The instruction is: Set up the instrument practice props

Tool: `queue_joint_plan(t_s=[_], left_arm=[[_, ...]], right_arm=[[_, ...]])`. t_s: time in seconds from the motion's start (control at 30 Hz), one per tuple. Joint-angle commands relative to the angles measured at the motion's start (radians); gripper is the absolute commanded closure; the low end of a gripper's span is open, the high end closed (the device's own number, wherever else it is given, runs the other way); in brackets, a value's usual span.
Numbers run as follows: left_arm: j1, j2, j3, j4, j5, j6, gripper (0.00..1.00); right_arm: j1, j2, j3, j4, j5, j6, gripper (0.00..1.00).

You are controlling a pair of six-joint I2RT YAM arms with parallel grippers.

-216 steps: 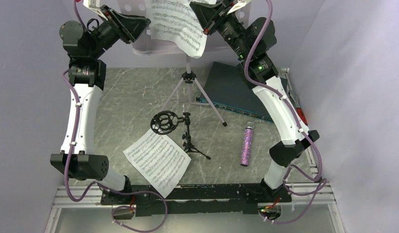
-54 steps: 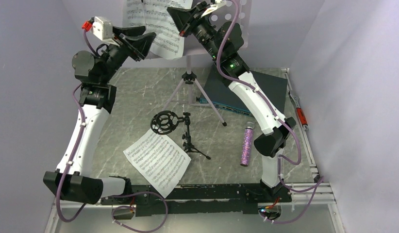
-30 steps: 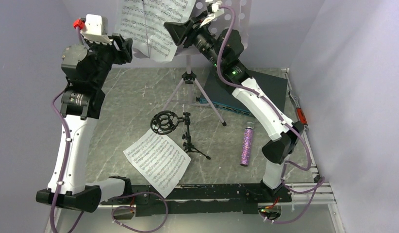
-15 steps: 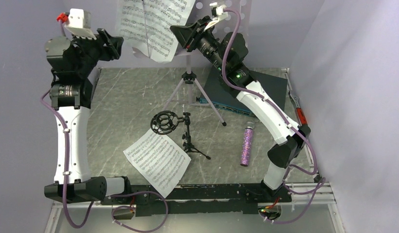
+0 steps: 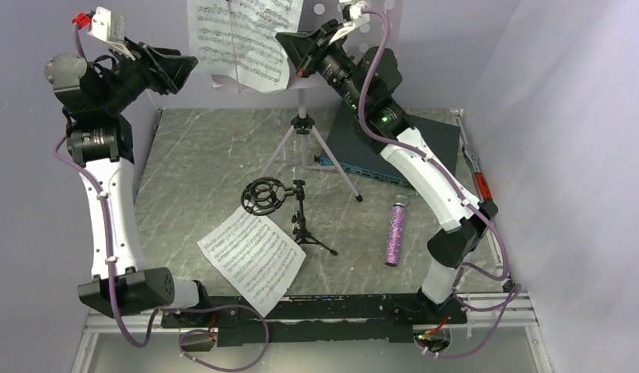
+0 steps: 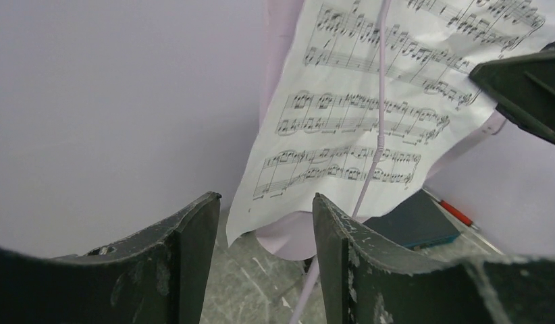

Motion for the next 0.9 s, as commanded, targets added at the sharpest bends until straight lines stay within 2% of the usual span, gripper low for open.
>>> queue_joint_plan(t_s=[0.0,0.17,0.37,0.57,0.73,0.87], left_arm=[[0.024,0.045,0.035,0.143,0.176,-0.108,0.42],[0.027,0.080,0.028,0.243,0.222,-0.167,0.45],[0.027,0.088,0.006,0.269,0.221,-0.170,0.51],[0.027,0.094,0.002,0.242,0.210,-0.142,0.65],[0.028,0.072,-0.016,0.216,0.189,-0.109,0.86],[0.028,0.041,-0.055,0.199,0.155,-0.091,0.94]], right_arm=[[-0.003,0.008,0.081,0.009,0.010,-0.030,1.00],[-0.003,0.035,0.133,-0.011,0.002,-0.036,1.00],[-0.002,0.074,0.193,-0.046,-0.028,-0.031,1.00],[-0.003,0.081,0.203,-0.042,-0.037,-0.027,1.00],[-0.002,0.089,0.216,-0.047,-0.039,-0.026,1.00],[-0.002,0.090,0.217,-0.037,-0.034,-0.027,1.00]])
